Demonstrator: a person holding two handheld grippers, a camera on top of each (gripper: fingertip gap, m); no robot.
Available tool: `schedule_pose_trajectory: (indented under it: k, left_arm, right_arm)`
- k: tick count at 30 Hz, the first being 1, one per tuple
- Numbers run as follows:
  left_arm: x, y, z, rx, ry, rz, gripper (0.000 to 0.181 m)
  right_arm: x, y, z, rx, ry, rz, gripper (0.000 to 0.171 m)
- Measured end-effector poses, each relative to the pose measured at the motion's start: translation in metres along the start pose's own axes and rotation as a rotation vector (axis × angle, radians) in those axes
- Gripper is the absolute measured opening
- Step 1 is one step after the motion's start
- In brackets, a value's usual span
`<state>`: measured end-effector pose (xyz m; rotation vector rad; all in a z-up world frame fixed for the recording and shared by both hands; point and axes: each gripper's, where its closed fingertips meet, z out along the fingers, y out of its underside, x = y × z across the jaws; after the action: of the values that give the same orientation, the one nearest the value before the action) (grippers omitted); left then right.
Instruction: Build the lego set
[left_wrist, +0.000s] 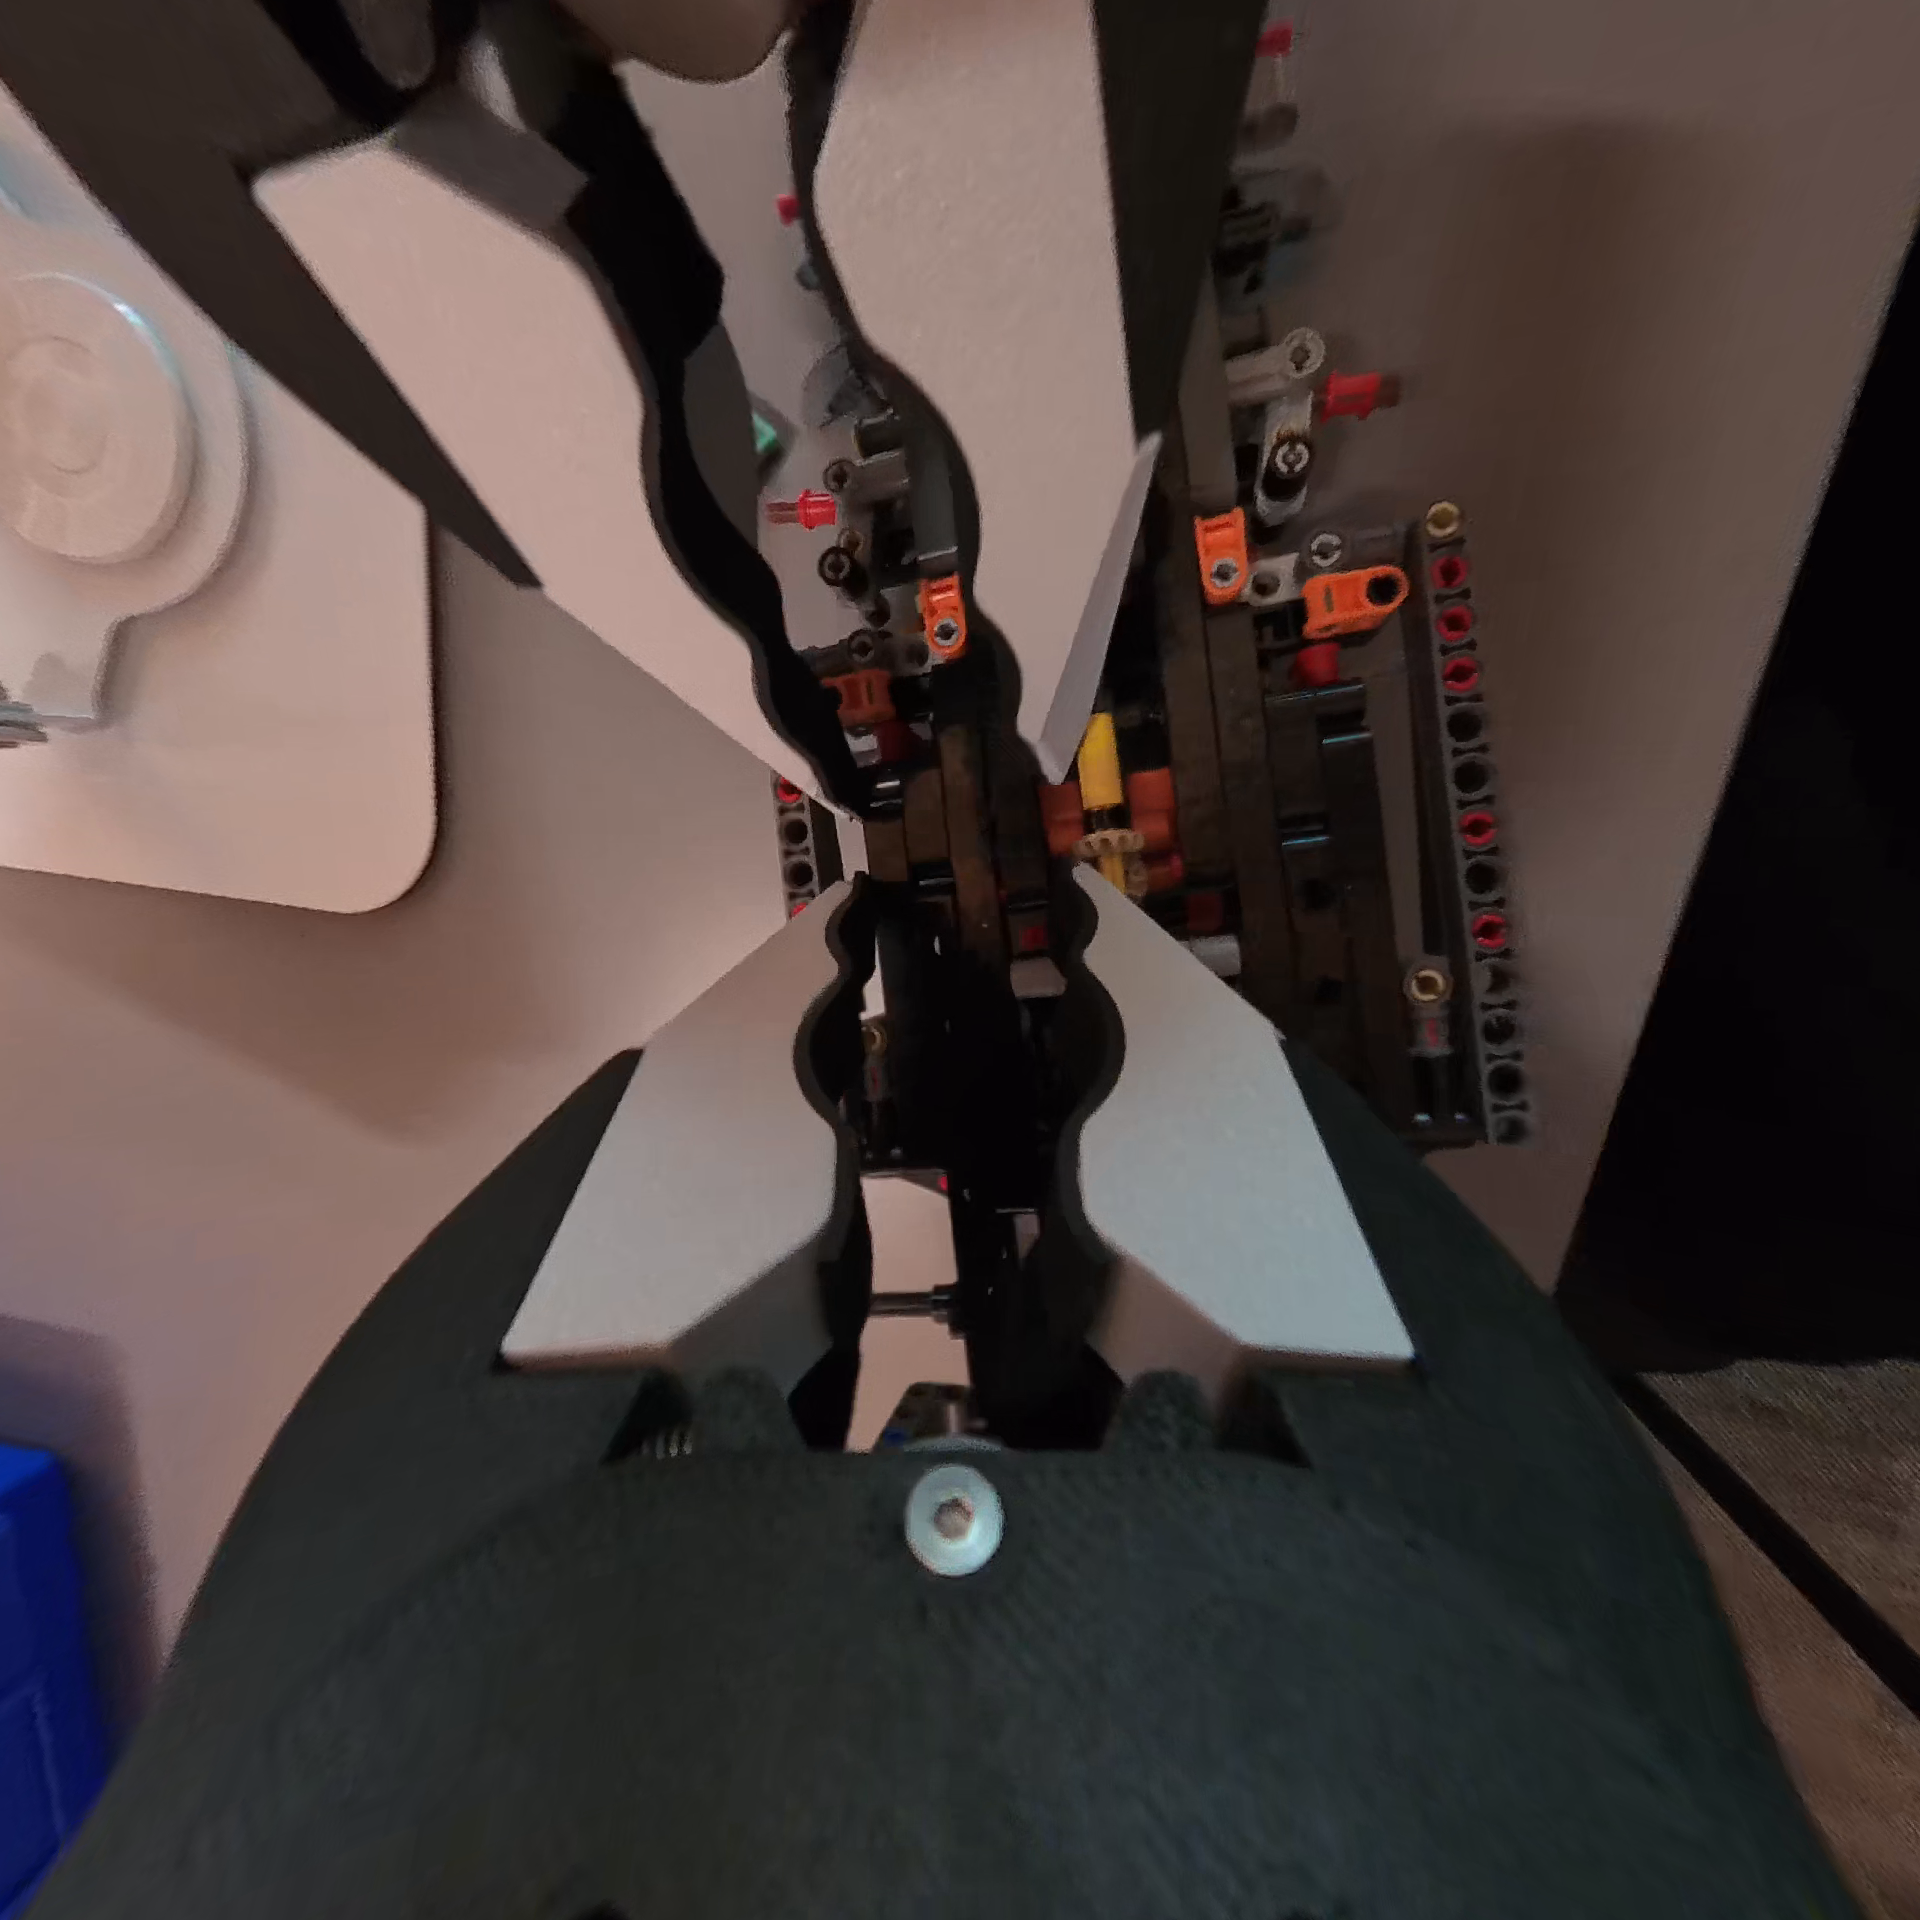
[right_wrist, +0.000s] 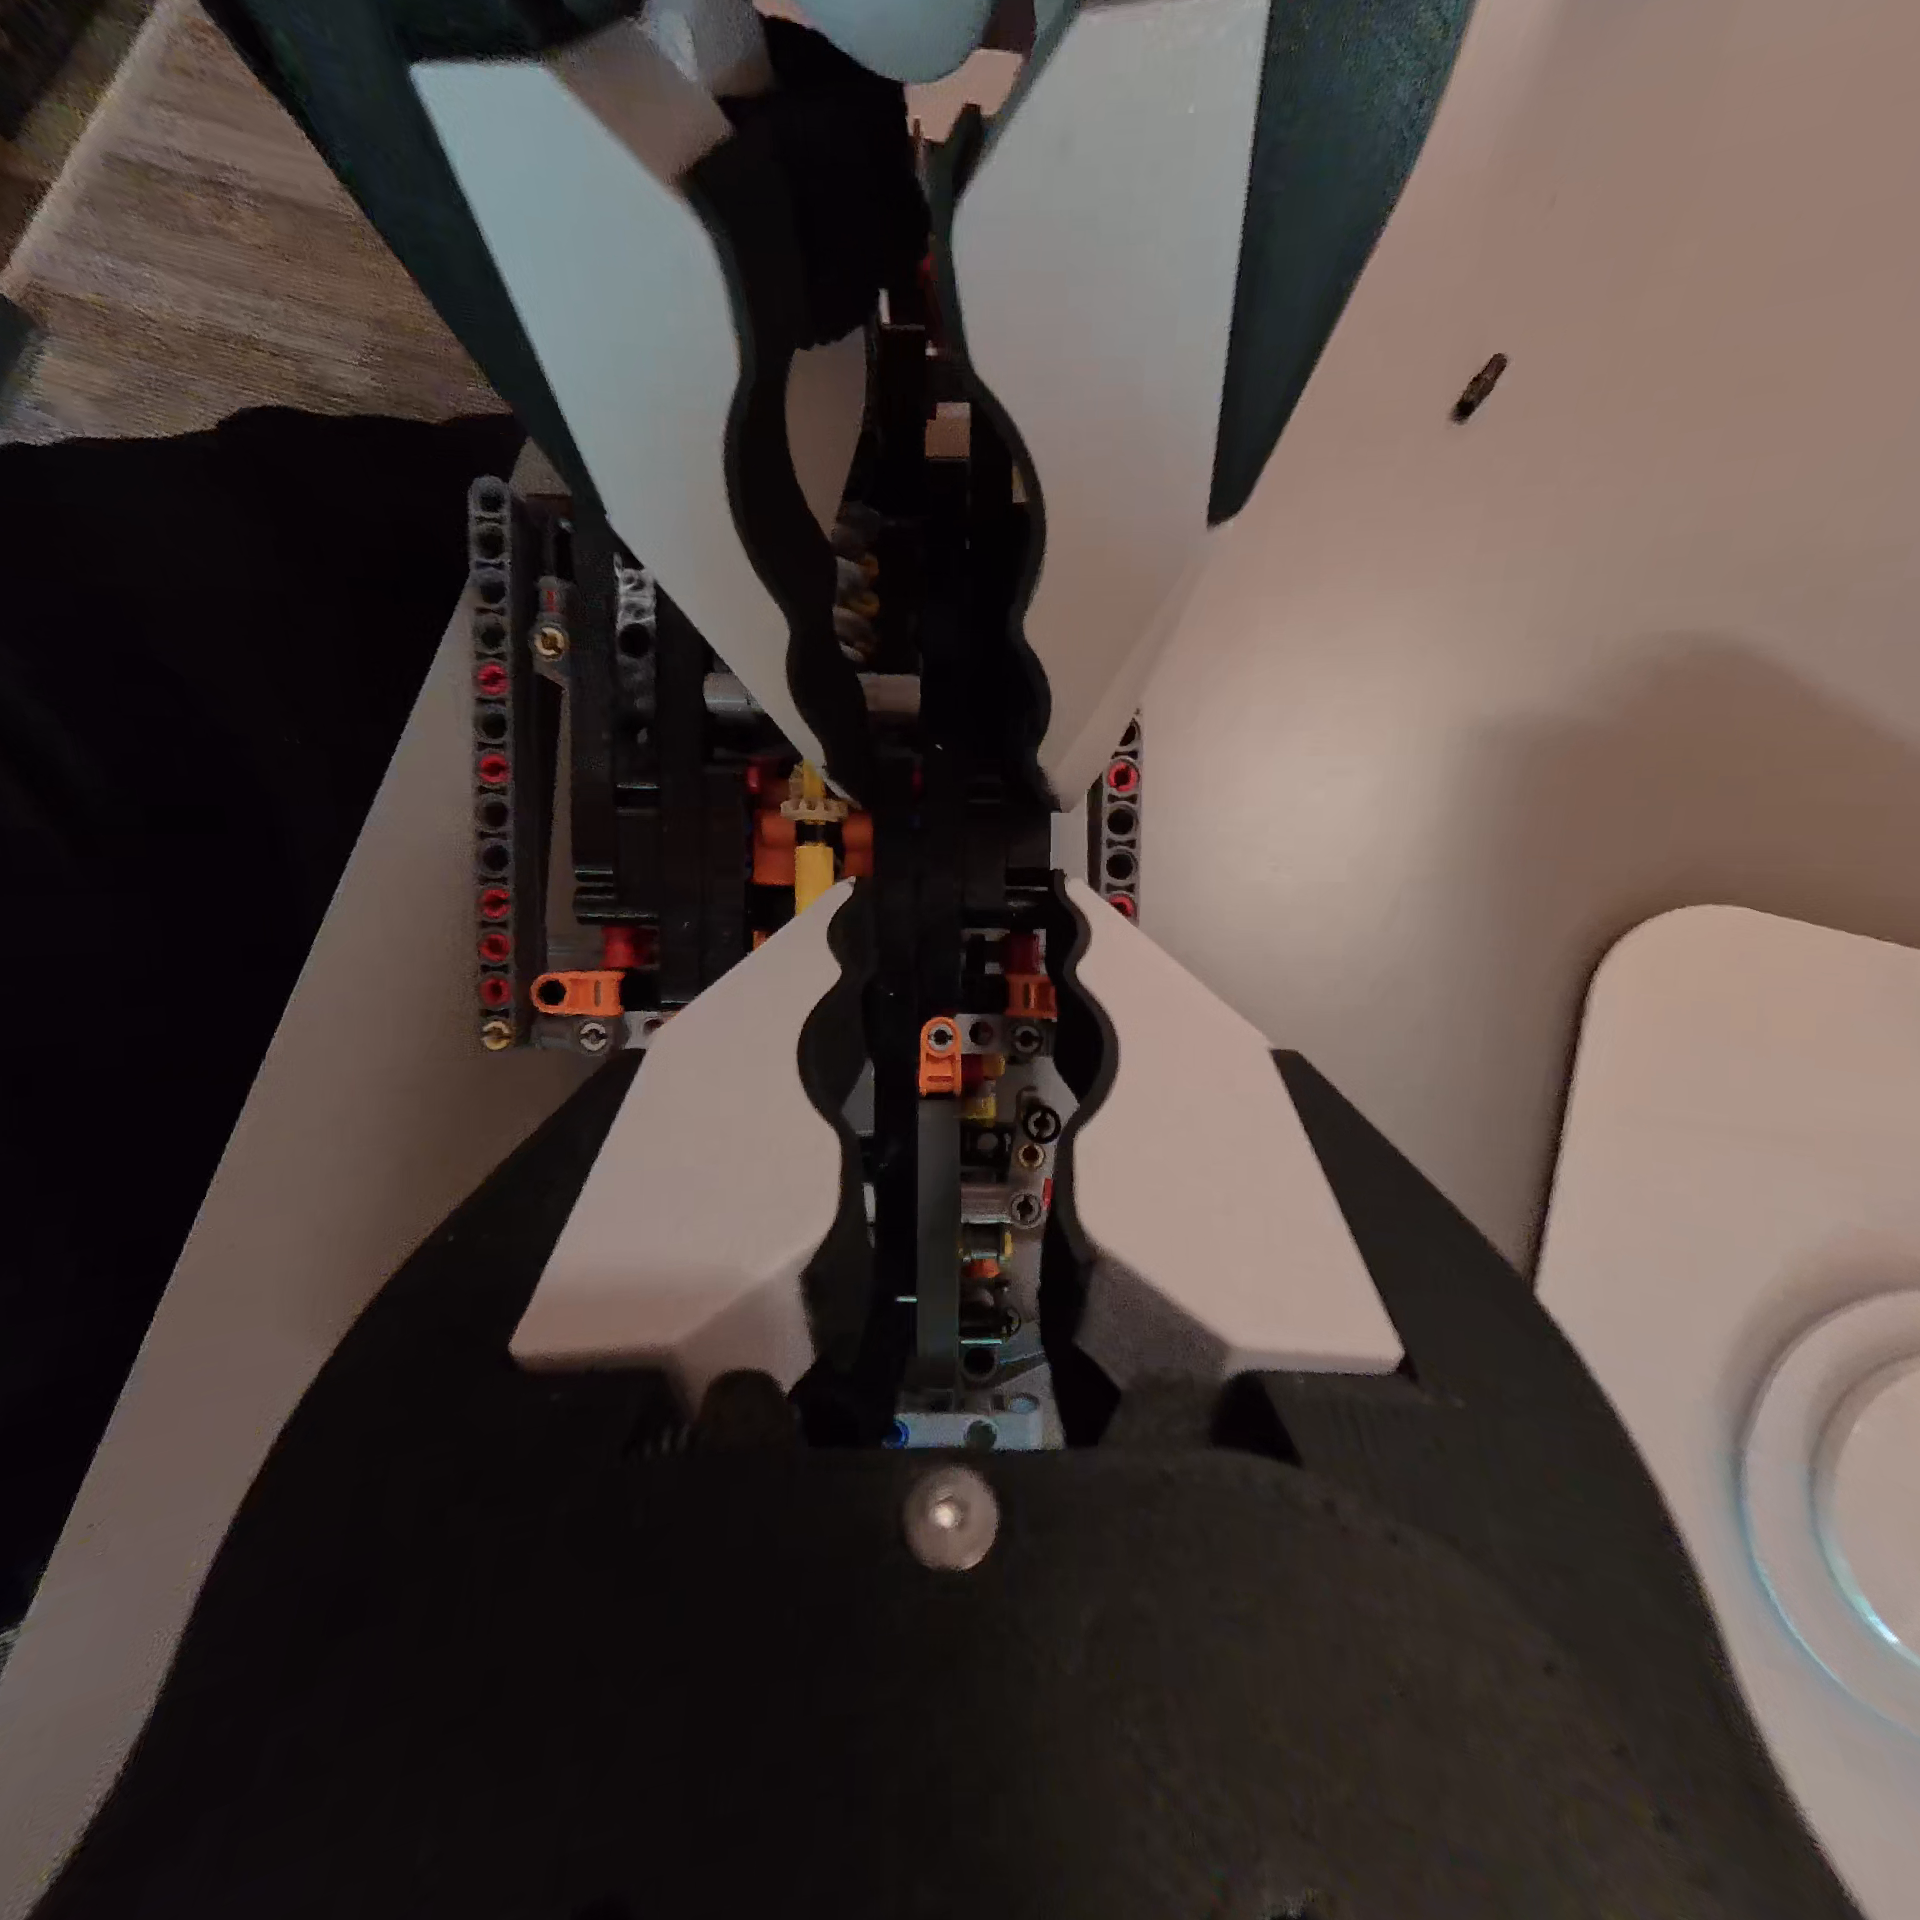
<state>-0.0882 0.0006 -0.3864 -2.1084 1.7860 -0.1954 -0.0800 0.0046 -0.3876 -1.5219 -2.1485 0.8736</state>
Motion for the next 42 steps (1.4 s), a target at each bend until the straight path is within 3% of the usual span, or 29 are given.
schedule_pose_trajectory:
  k: [2,9,20,25,28,33,37,42]
  left_arm:
    - [0.003,0.003,-0.002,0.002,0.021,-0.035,0.033]
    - [-0.001,0.017,-0.019,0.037,-0.135,-0.065,0.035]
    - [0.000,0.038,-0.040,0.127,-0.147,-0.186,0.044]
    - [-0.016,0.044,-0.042,0.182,-0.064,-0.259,0.060]
    - [-0.021,0.039,-0.037,0.232,0.044,-0.284,0.059]
    - [-0.025,0.028,-0.025,0.295,0.282,-0.356,0.047]
    - [-0.017,0.029,-0.011,0.277,0.433,-0.388,0.034]
    - [-0.017,0.028,-0.008,0.306,0.501,-0.435,0.026]
  right_arm:
    - [-0.004,-0.009,-0.006,0.047,-0.012,-0.012,0.023]
    - [-0.008,-0.013,-0.013,0.043,0.019,-0.034,0.028]
    - [-0.006,-0.033,0.007,0.063,0.131,-0.035,0.032]
    - [0.000,-0.032,0.013,0.052,0.193,-0.025,0.026]
    - [-0.002,-0.032,0.016,0.049,0.195,-0.012,0.023]
    - [-0.003,-0.032,0.015,0.016,0.248,-0.036,0.019]
    - [-0.008,-0.032,0.017,-0.002,0.289,-0.095,0.004]
    - [-0.008,-0.031,0.018,0.012,0.295,-0.102,0.001]
